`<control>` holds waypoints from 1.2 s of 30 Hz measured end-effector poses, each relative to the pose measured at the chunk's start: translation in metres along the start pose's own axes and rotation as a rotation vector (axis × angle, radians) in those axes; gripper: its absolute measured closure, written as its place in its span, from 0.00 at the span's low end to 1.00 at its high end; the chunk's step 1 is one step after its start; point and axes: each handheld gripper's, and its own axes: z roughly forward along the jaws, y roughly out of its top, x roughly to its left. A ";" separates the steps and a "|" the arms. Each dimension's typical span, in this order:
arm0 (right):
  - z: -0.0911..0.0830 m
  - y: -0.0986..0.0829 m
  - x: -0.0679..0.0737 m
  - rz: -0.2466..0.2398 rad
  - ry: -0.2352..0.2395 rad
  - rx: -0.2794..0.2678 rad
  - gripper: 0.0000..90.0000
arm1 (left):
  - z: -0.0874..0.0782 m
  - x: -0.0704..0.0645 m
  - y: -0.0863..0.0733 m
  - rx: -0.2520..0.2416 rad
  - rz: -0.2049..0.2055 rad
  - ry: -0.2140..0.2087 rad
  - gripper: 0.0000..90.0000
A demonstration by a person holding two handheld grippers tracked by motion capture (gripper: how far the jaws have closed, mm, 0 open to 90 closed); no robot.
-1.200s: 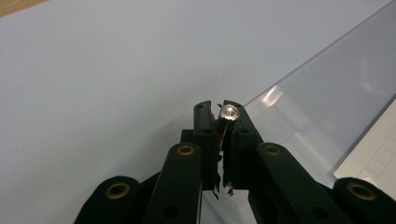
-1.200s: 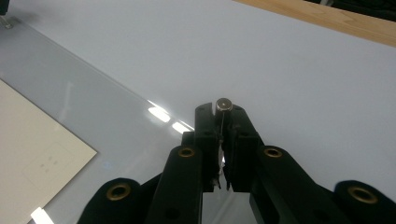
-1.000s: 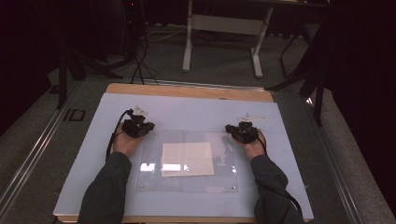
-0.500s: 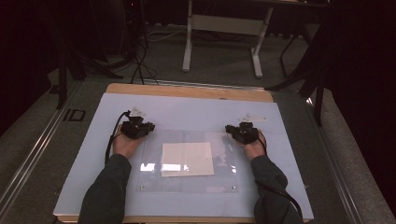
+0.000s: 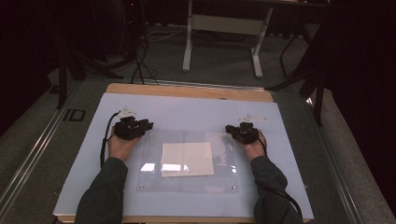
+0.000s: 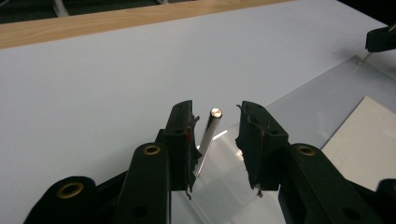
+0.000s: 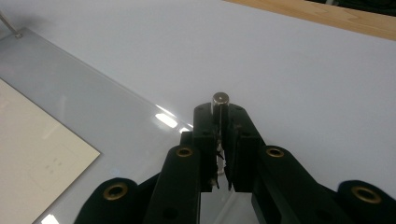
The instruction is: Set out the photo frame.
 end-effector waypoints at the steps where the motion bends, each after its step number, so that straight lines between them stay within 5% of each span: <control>1: 0.000 0.000 0.000 0.000 0.001 0.001 0.93 | 0.001 0.000 0.000 0.013 0.002 -0.001 0.72; 9: 0.000 0.000 0.001 0.000 -0.005 -0.002 0.93 | 0.006 0.000 -0.003 0.018 0.030 0.025 0.92; 20: -0.005 -0.004 0.001 0.005 -0.027 -0.021 0.90 | 0.008 -0.006 -0.002 0.020 0.043 0.042 0.93; 28: -0.014 -0.003 0.005 -0.017 -0.066 -0.084 0.86 | 0.008 -0.006 -0.004 0.009 0.032 0.042 0.93; 36: -0.011 -0.001 0.006 -0.006 -0.061 -0.080 0.94 | 0.009 -0.006 -0.006 -0.005 0.017 0.048 0.93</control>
